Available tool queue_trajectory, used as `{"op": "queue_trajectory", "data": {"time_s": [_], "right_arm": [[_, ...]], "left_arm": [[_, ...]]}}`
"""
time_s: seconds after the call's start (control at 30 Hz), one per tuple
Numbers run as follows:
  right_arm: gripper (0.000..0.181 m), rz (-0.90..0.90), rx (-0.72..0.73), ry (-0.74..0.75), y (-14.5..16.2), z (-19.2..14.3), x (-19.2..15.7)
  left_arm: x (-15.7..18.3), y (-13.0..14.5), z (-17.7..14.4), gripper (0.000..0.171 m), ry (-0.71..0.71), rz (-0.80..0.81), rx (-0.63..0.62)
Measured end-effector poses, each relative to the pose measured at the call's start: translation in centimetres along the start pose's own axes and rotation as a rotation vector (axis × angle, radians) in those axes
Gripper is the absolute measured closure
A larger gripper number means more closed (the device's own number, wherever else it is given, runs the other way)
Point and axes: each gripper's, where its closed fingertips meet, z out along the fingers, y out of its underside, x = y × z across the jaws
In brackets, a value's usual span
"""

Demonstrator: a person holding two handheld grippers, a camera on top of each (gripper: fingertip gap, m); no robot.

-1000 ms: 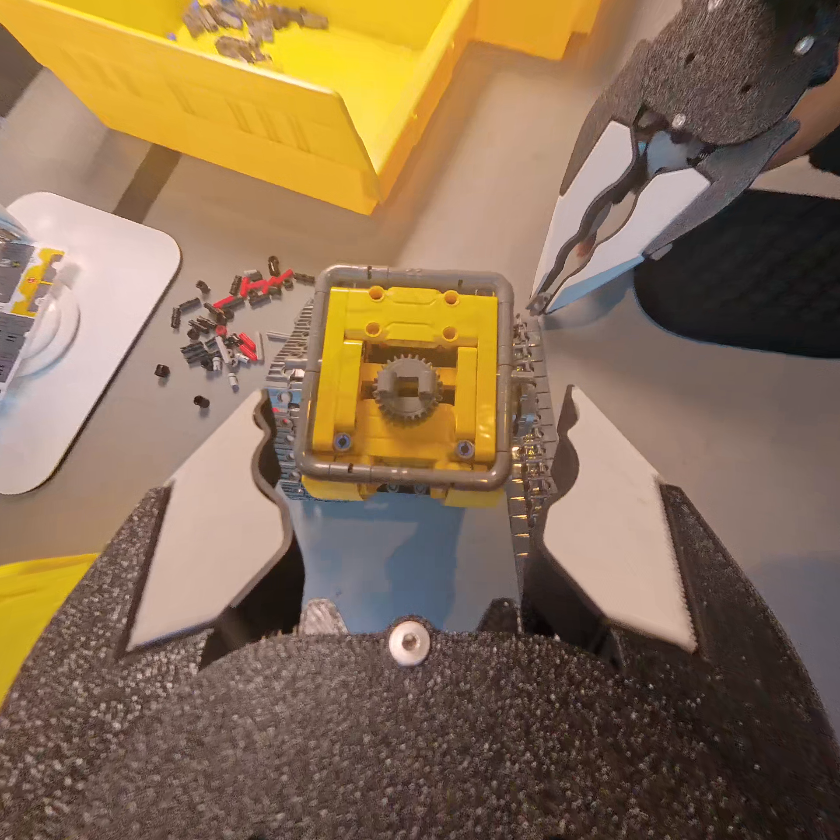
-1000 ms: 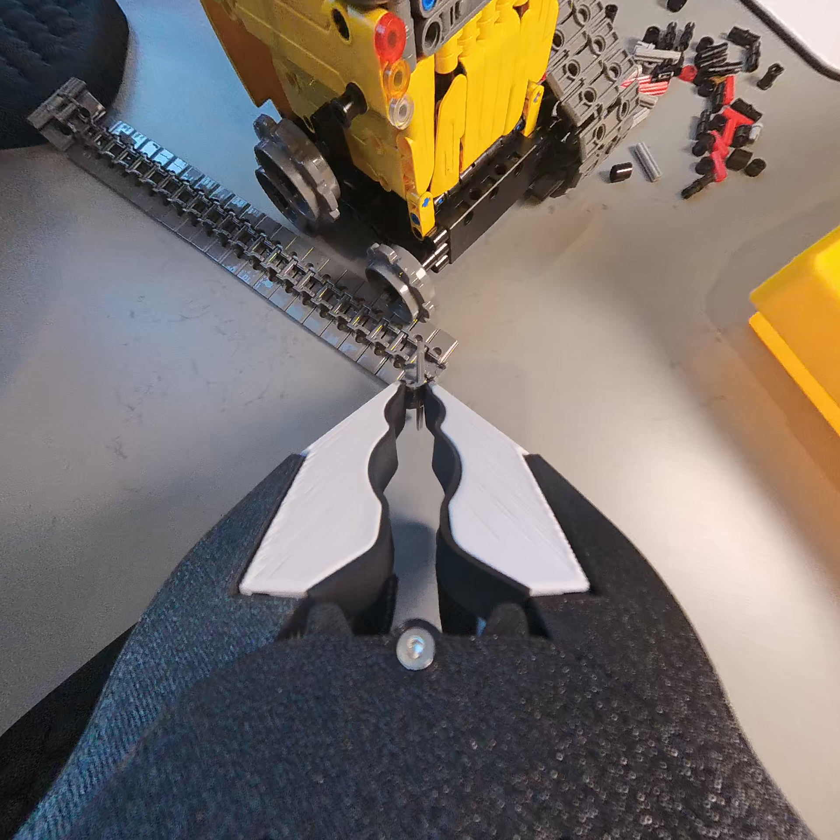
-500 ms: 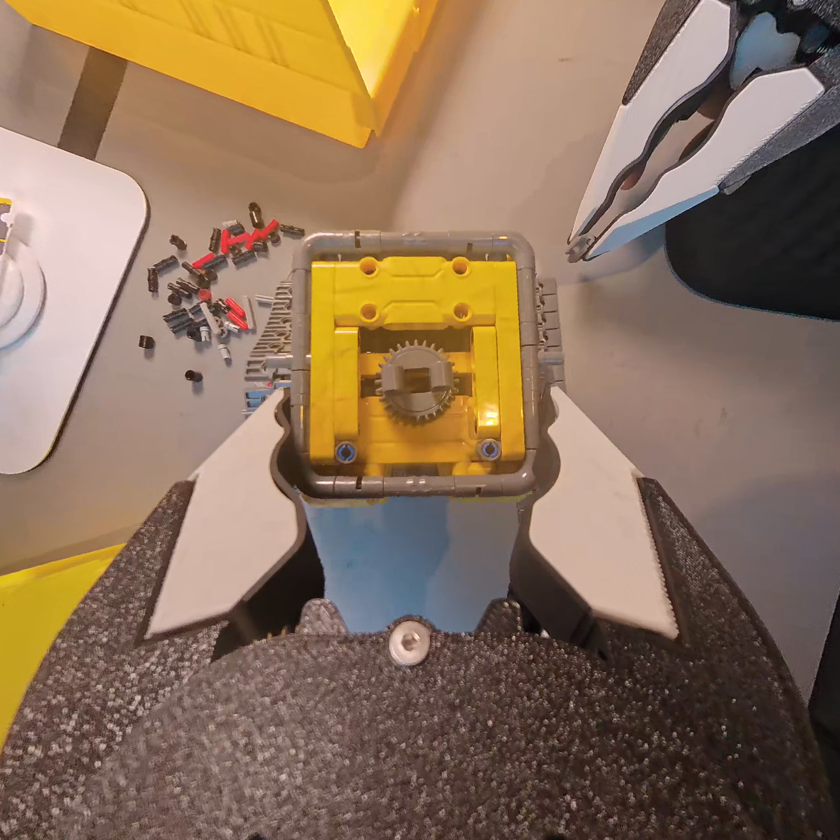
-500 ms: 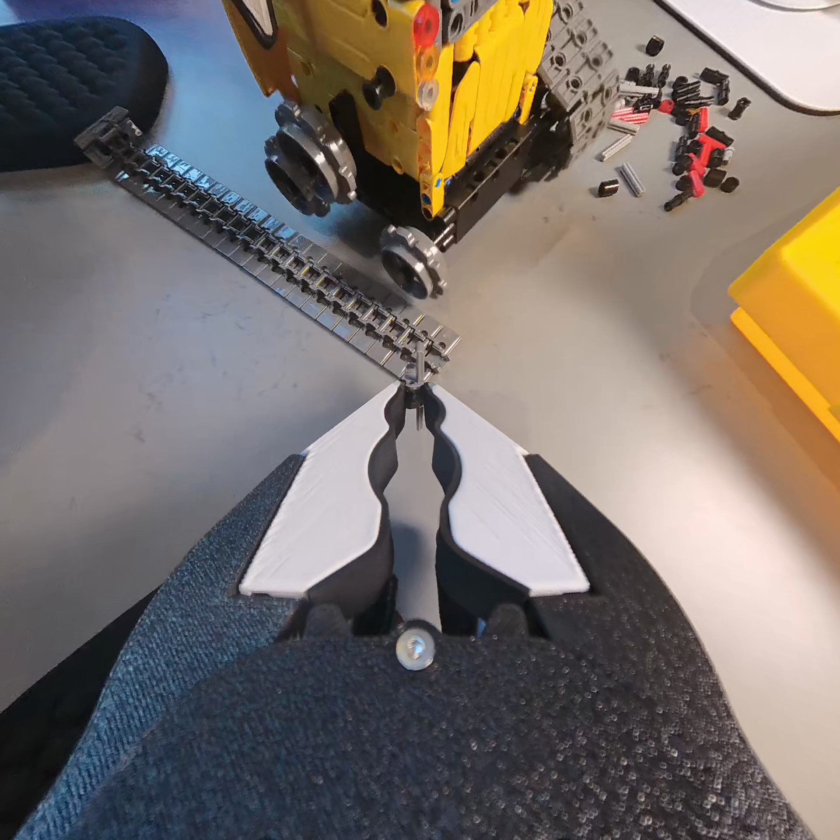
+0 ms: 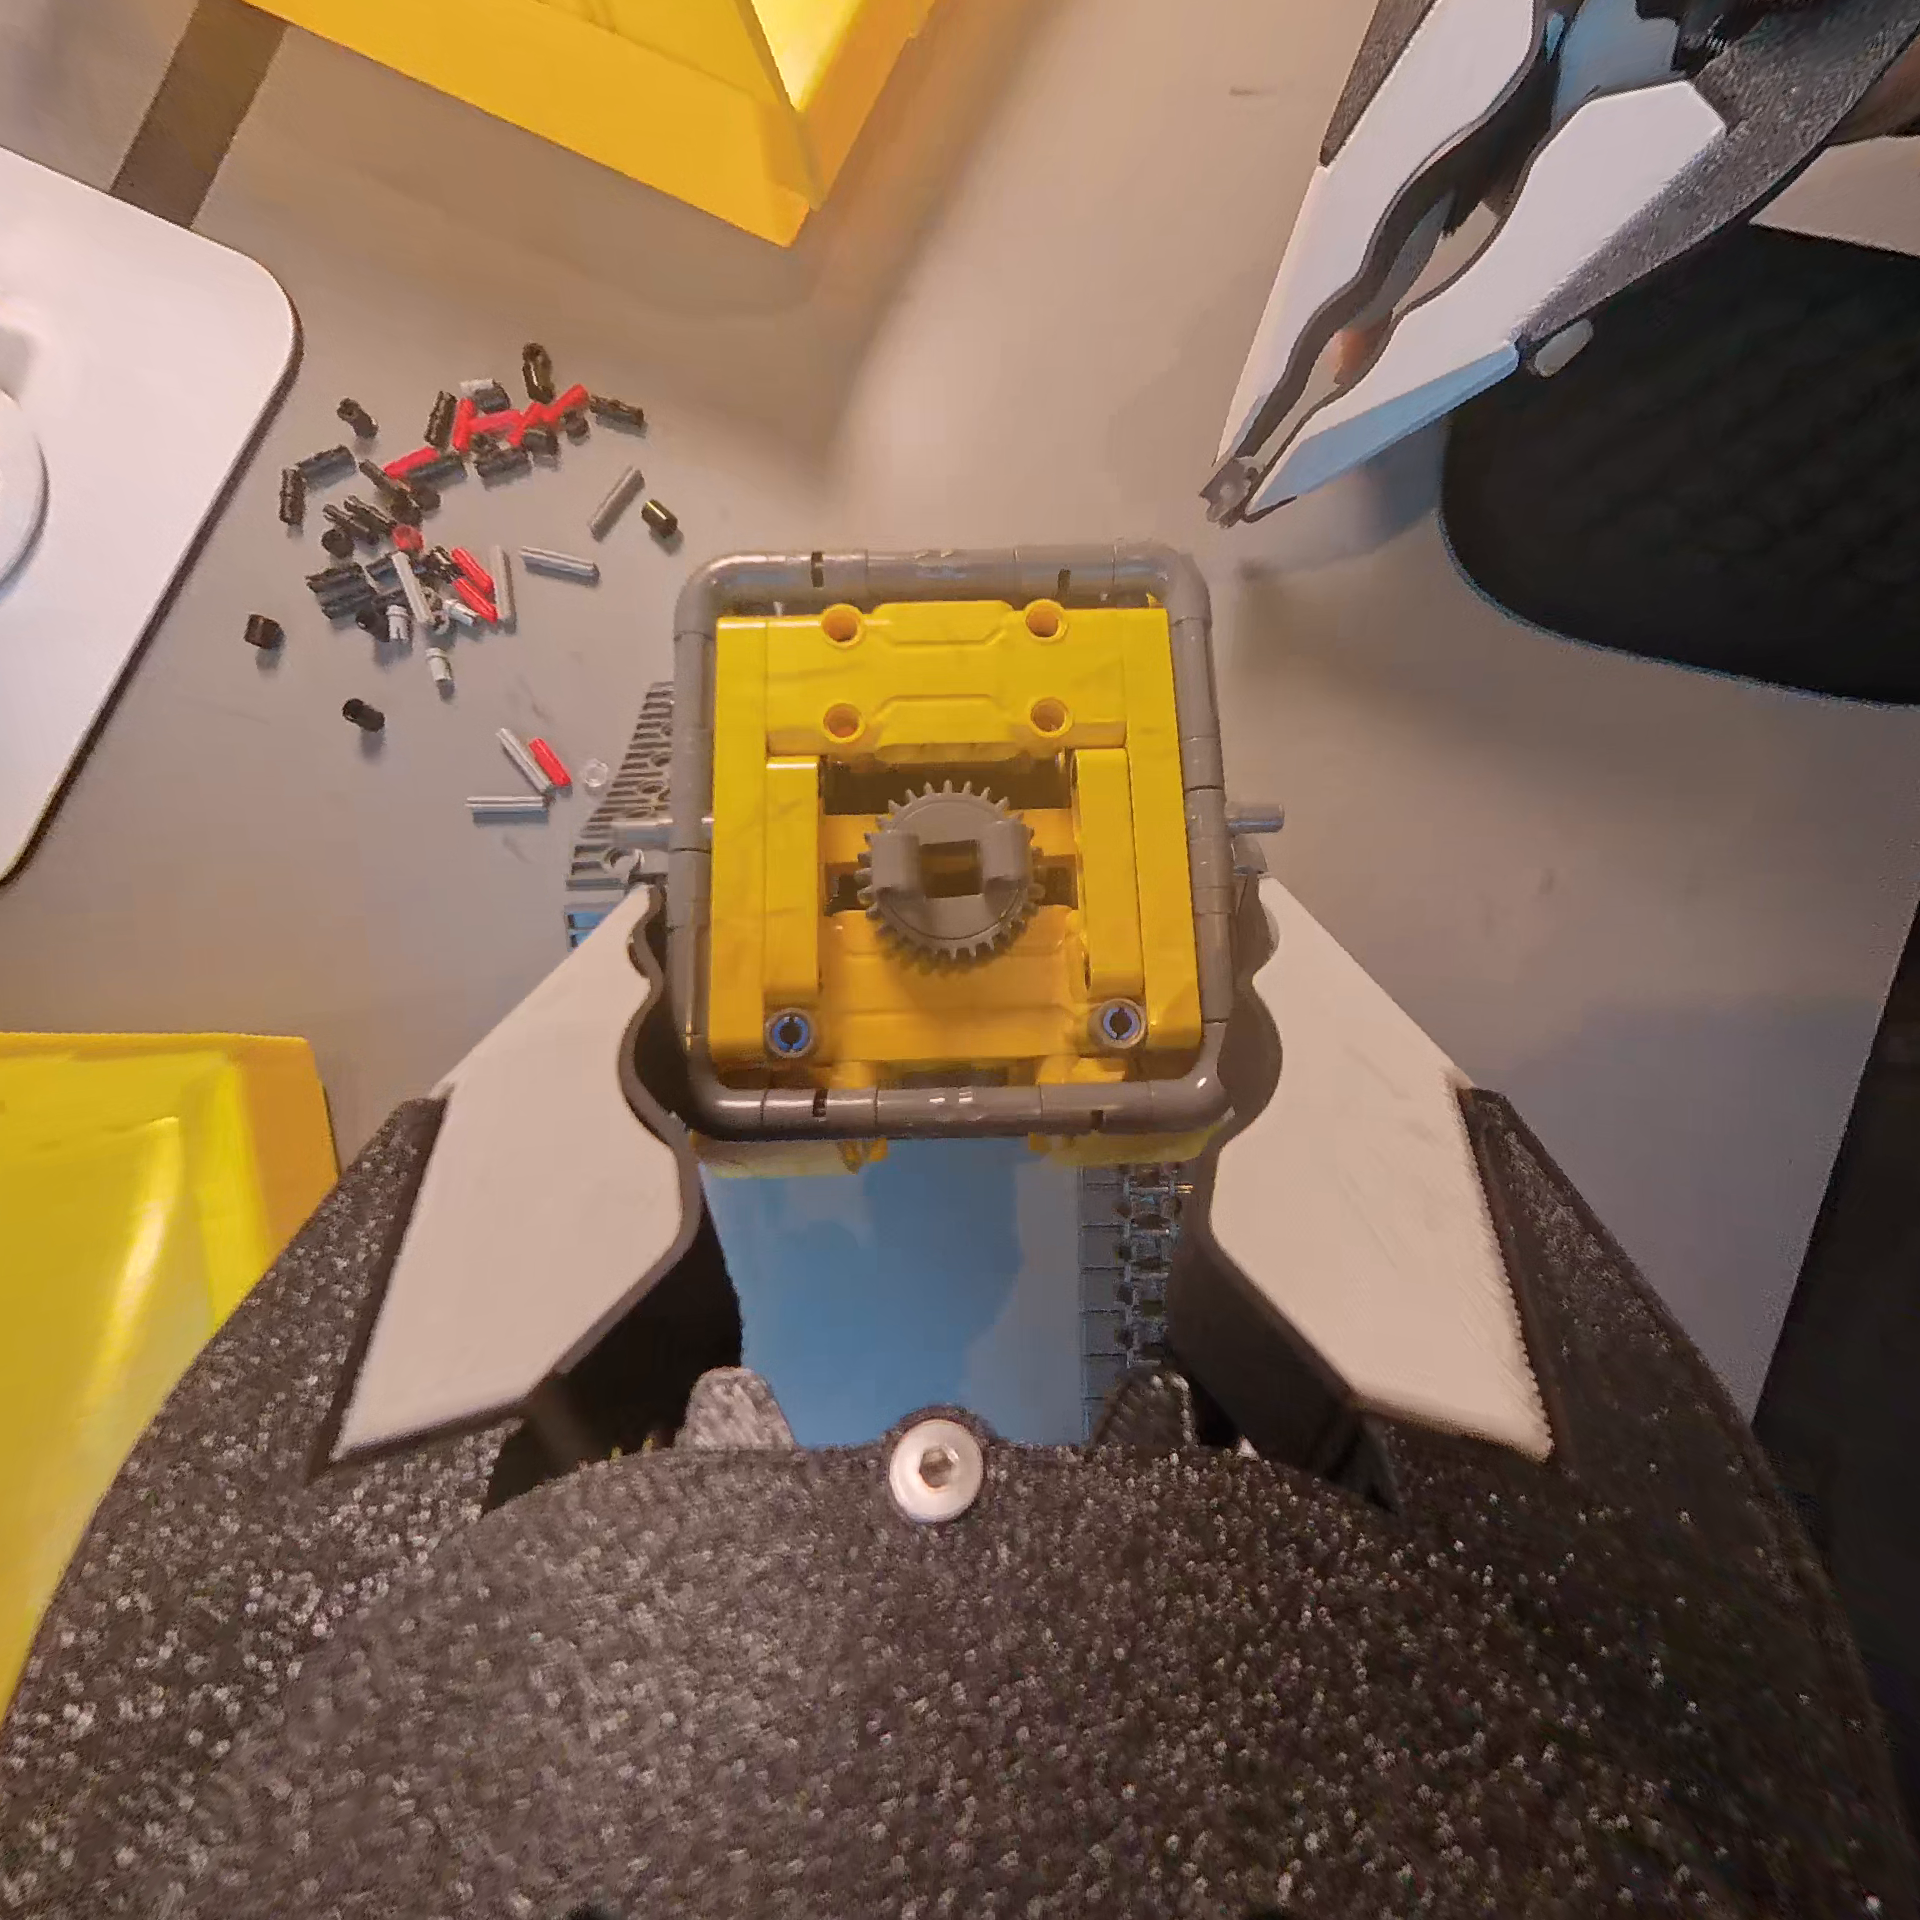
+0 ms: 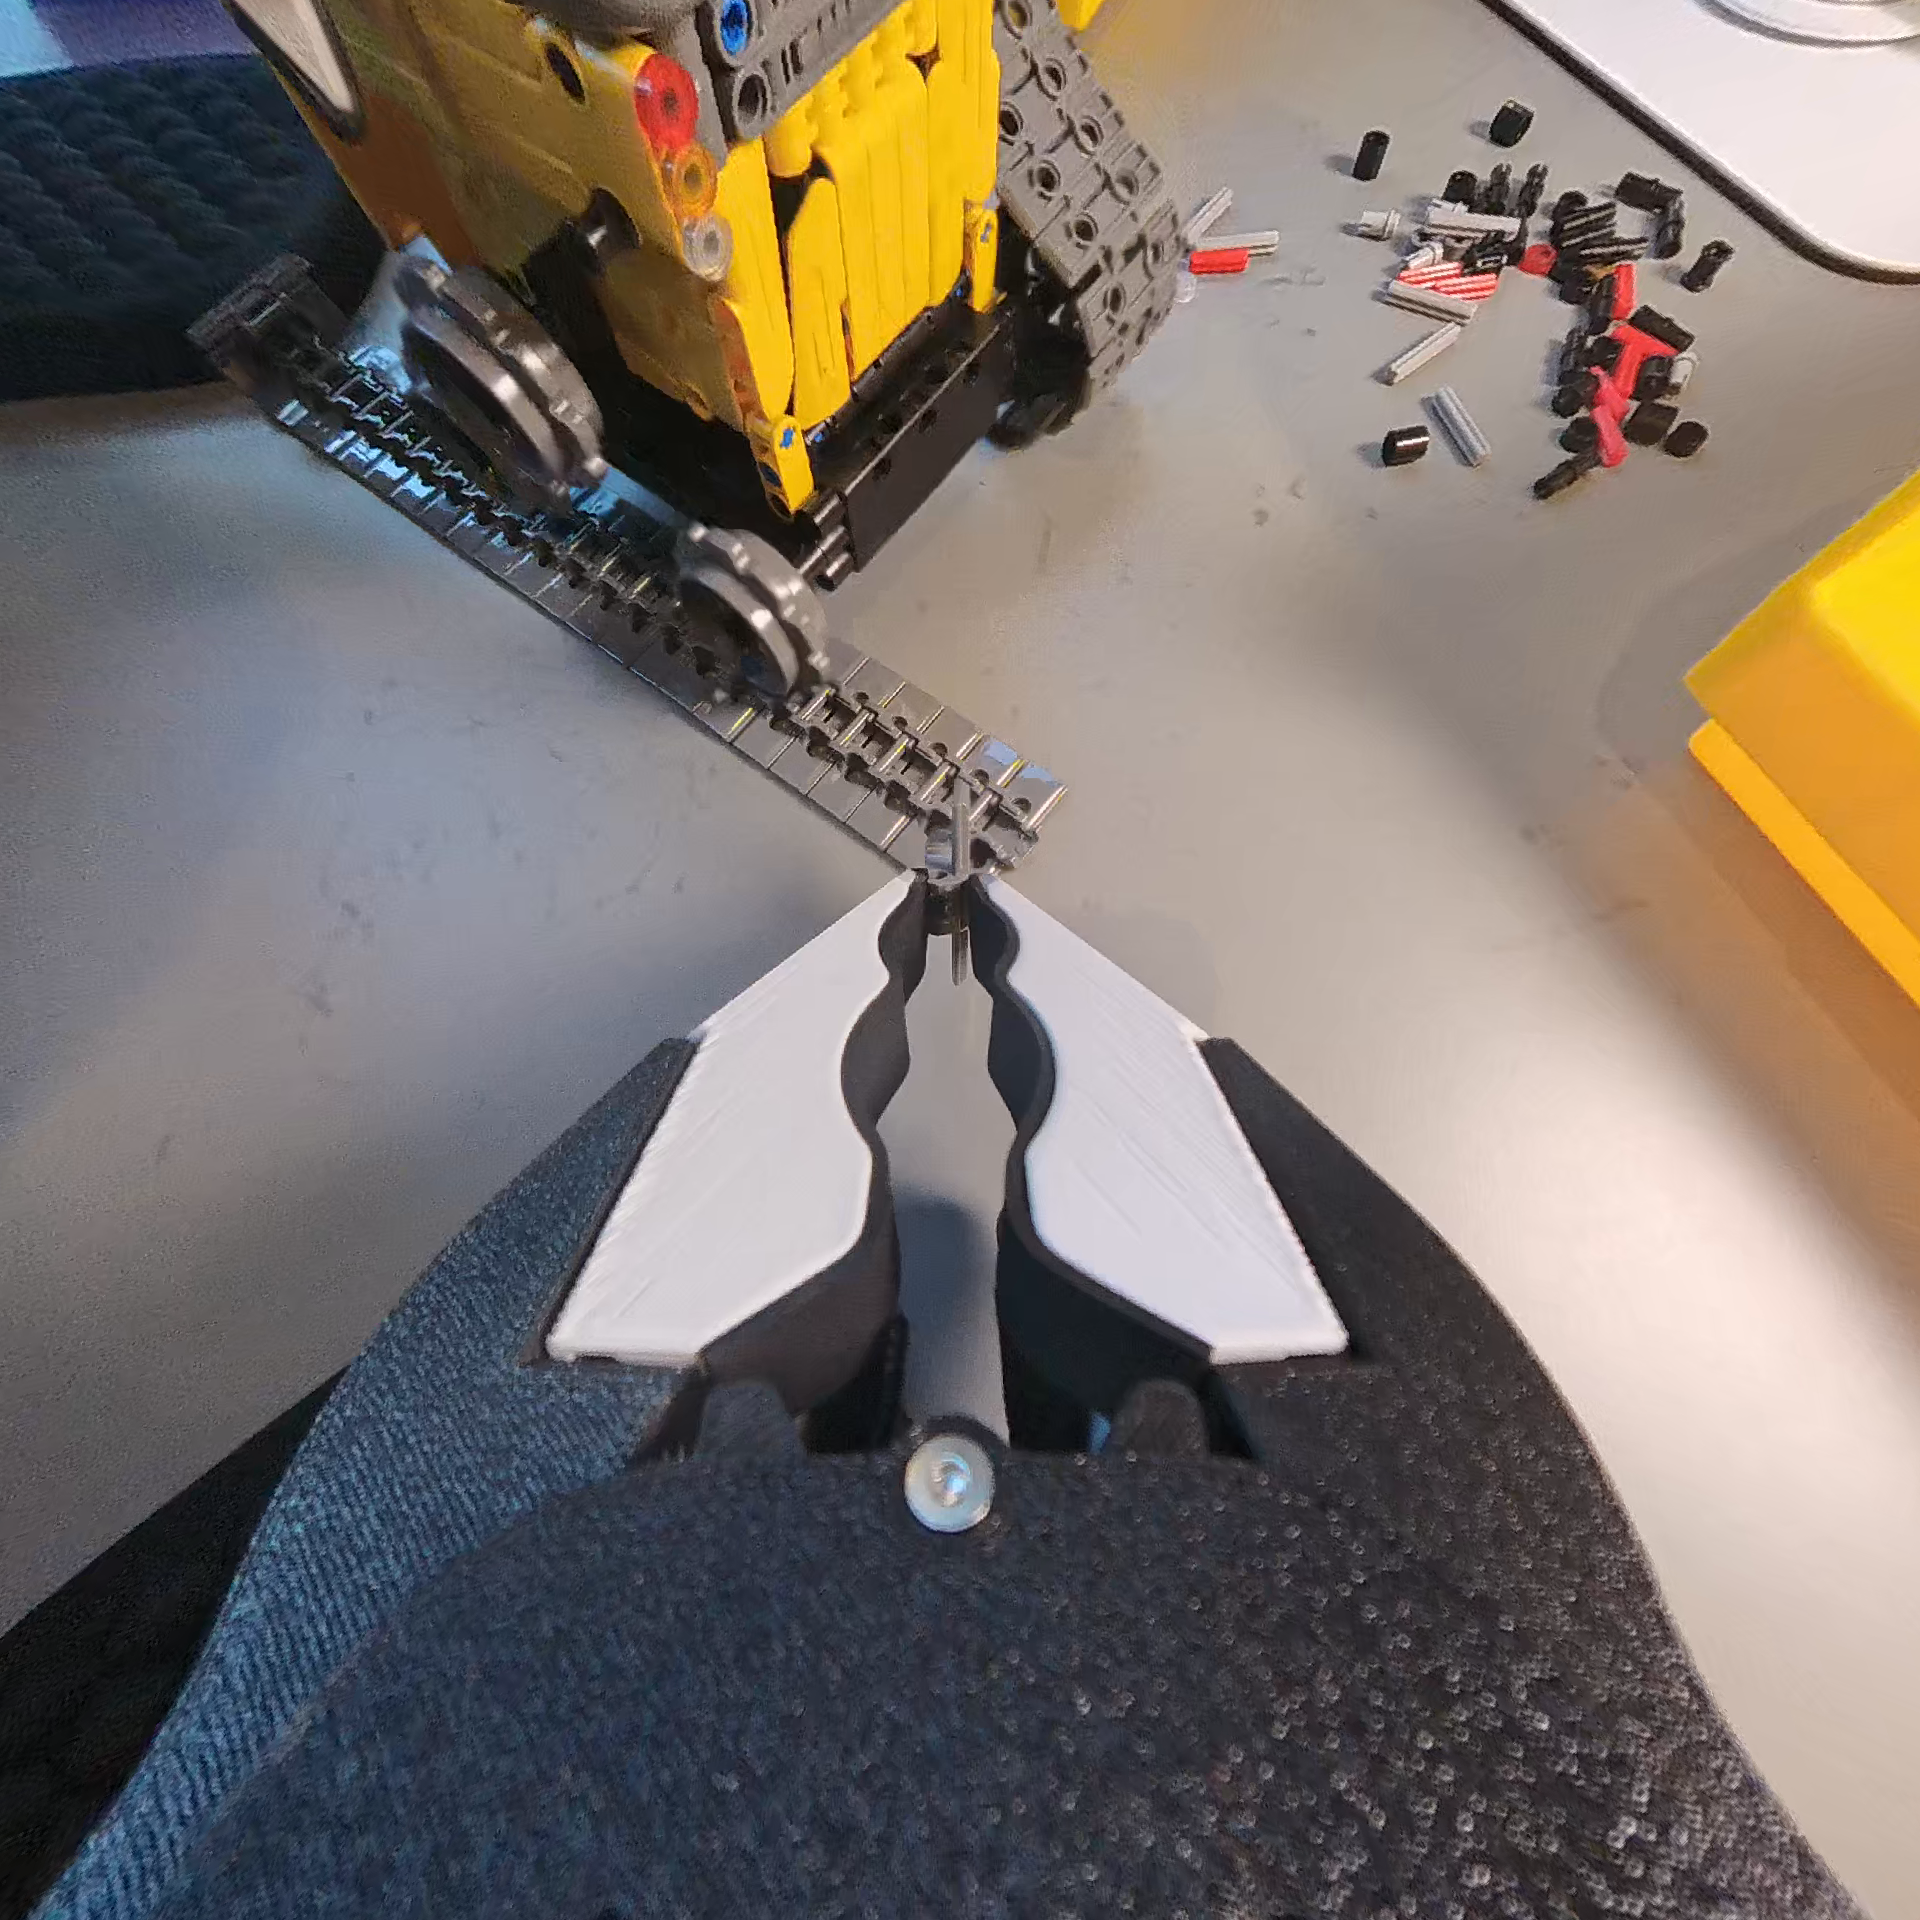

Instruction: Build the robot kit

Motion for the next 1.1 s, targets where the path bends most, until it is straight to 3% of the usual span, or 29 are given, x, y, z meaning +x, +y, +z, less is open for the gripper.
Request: {"op": "queue_trajectory", "data": {"time_s": [0.33,0.5,0.7,0.73,0.93,1.1], "right_arm": [[0.174,0.077,-0.048,0.033,0.2,0.2,1.0],[0.174,0.226,-0.043,-0.058,-0.1,0.7,1.5],[0.175,0.426,-0.087,-0.187,-0.3,1.4,1.7],[0.175,0.45,-0.105,-0.204,-0.3,1.4,1.6],[0.175,0.493,-0.287,-0.222,0.2,1.8,1.5],[0.175,0.528,-0.418,-0.203,0.5,2.0,1.5]], "left_arm": [[0.1,0.7,0.5,0.066,0.017,-0.015,0.041],[0.7,-0.4,-1.9,0.069,0.007,0.015,0.176],[1.6,2.1,-4.6,0.085,0.038,-0.003,0.312],[1.9,2.8,-4.7,0.096,0.054,-0.004,0.33],[1.9,6.3,-3.7,0.097,0.102,0.0,0.284],[3.8,10.6,-1.0,0.1,0.169,0.067,0.076]]}}
